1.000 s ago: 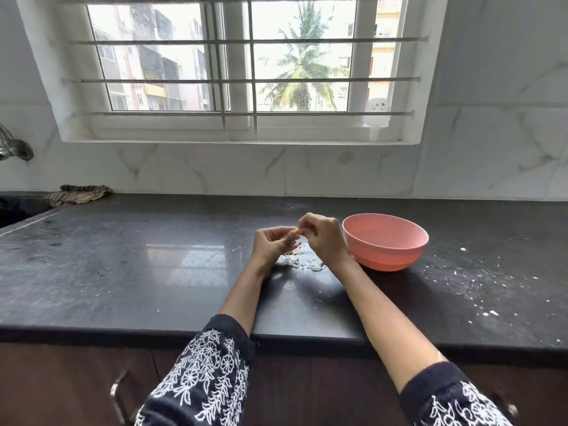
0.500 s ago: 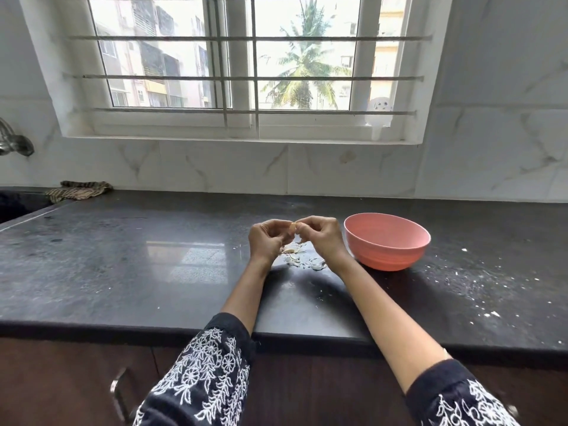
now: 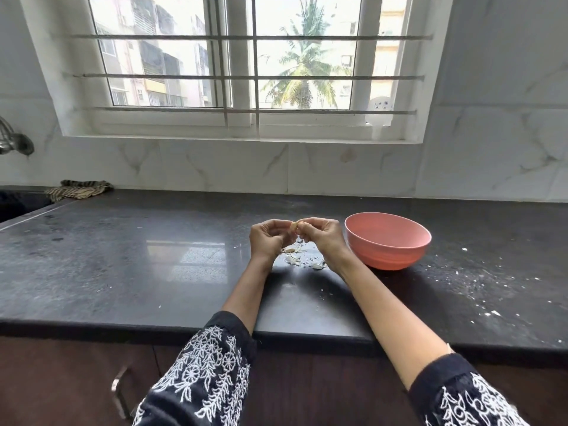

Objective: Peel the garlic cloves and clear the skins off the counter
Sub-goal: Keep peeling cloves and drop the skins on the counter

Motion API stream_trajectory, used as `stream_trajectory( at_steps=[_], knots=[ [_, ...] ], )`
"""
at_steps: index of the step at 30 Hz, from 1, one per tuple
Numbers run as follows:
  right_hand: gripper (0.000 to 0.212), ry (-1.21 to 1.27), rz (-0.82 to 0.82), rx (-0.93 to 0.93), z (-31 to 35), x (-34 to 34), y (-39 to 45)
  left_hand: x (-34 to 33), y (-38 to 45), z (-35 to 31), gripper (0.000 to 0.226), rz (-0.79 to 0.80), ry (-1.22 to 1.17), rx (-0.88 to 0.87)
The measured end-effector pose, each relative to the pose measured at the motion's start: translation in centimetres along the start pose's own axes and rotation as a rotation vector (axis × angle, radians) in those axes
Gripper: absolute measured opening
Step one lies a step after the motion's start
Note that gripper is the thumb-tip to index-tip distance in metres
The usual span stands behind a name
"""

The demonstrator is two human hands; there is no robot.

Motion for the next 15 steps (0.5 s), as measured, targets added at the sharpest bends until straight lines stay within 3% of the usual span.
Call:
stream_trajectory(
  at_steps=[15],
  knots=[
    [0.013, -0.16, 0.063, 0.053, 0.82, 0.0, 0.26, 0.43, -0.36, -0.59, 0.015, -0.037, 0.031, -0.049]
  ],
)
Point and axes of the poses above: each hand's wrist, its own y-axis towards the middle knuckle, its own x-axis out of the back of the hand, z = x × y, the point moved 10 cm from there along y, towards the middle knuckle, and after that the axes turned 12 degrees about x, right-handed, at the moved point
